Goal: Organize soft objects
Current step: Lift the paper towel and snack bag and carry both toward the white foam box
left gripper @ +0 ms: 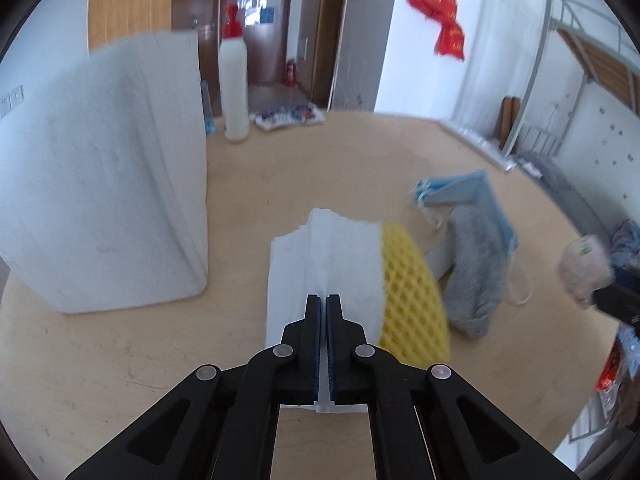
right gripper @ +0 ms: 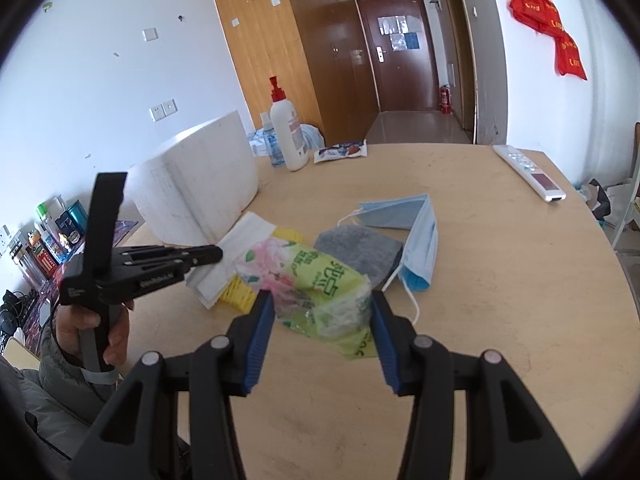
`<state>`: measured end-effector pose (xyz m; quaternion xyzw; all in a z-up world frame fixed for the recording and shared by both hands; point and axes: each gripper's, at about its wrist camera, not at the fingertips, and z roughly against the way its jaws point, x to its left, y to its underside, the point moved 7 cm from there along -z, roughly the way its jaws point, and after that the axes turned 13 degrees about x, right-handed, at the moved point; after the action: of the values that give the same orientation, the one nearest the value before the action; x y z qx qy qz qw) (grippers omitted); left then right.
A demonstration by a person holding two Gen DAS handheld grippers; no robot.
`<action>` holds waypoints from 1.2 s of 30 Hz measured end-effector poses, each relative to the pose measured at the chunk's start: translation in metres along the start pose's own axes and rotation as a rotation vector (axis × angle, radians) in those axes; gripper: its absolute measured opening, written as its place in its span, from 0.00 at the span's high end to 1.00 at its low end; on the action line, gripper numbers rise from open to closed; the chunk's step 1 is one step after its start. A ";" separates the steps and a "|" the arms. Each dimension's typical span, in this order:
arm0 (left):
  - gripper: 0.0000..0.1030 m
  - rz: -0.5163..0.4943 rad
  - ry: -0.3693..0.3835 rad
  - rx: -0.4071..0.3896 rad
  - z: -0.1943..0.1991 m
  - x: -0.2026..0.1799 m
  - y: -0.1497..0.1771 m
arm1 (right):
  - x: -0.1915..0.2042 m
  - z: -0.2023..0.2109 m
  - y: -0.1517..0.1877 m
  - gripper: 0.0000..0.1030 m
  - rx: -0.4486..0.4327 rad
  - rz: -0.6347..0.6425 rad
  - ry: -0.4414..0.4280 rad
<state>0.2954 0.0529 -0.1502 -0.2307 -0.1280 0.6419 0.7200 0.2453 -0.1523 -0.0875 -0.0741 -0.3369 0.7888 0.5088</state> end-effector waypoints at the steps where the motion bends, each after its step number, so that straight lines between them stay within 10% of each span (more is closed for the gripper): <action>1: 0.98 0.000 0.005 -0.001 0.002 0.000 -0.001 | 0.001 0.001 0.000 0.49 -0.003 0.001 0.000; 36: 0.98 0.066 -0.183 -0.421 0.195 0.015 0.015 | 0.096 0.044 -0.040 0.49 -0.159 0.223 -0.115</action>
<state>0.1907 0.1018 0.0082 -0.3206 -0.3164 0.6423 0.6201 0.2096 -0.0802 -0.0075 -0.1060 -0.4164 0.8143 0.3903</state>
